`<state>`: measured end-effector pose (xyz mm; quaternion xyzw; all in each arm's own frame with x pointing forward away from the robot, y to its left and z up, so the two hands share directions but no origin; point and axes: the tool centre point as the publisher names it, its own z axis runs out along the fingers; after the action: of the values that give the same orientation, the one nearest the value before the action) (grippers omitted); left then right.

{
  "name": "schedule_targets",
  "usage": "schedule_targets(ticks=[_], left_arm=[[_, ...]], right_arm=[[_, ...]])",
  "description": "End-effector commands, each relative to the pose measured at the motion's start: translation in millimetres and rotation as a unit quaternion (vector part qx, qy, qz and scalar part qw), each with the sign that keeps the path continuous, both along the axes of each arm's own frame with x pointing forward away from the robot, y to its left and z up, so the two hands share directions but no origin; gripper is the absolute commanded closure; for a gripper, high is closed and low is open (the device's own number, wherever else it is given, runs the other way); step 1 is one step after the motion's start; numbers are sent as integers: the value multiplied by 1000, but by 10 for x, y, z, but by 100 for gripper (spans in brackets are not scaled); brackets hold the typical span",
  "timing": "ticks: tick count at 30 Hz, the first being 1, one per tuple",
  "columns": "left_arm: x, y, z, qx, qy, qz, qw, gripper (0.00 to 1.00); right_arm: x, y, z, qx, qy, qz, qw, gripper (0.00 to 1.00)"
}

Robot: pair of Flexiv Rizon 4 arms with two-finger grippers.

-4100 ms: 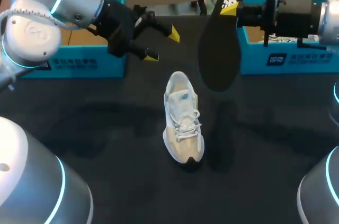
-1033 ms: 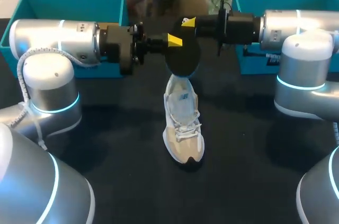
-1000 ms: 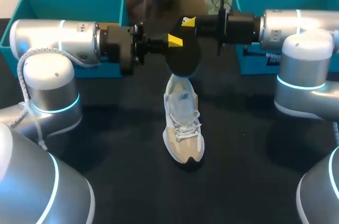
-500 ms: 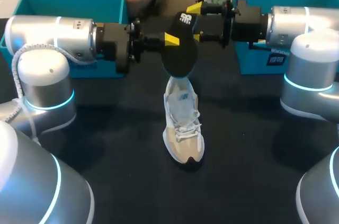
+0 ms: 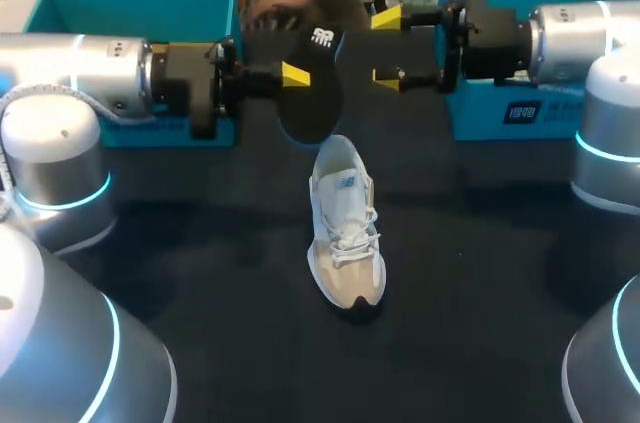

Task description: Take the shoe out of the shoebox, open the shoe tongue, remove and reinsert the insole, then place the shoe into the shoebox

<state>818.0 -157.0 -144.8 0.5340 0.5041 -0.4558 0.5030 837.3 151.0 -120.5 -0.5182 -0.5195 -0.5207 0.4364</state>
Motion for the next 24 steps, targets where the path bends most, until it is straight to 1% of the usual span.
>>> schedule_targets(ticks=[1, 5, 9, 24], left_arm=[[-91, 84, 33, 5, -3, 3, 1000, 100], [-110, 118, 41, 10, -7, 1, 1000, 100], [-108, 134, 45, 16, -11, 12, 1000, 100], [-108, 134, 45, 16, -11, 12, 1000, 100]], right_arm=[[-100, -149, 27, 6, -12, 3, 1000, 0], [-140, -188, 49, 16, -18, 34, 999, 0], [-169, -227, 34, 20, -3, 52, 998, 0], [-169, -227, 34, 20, -3, 52, 998, 0]])
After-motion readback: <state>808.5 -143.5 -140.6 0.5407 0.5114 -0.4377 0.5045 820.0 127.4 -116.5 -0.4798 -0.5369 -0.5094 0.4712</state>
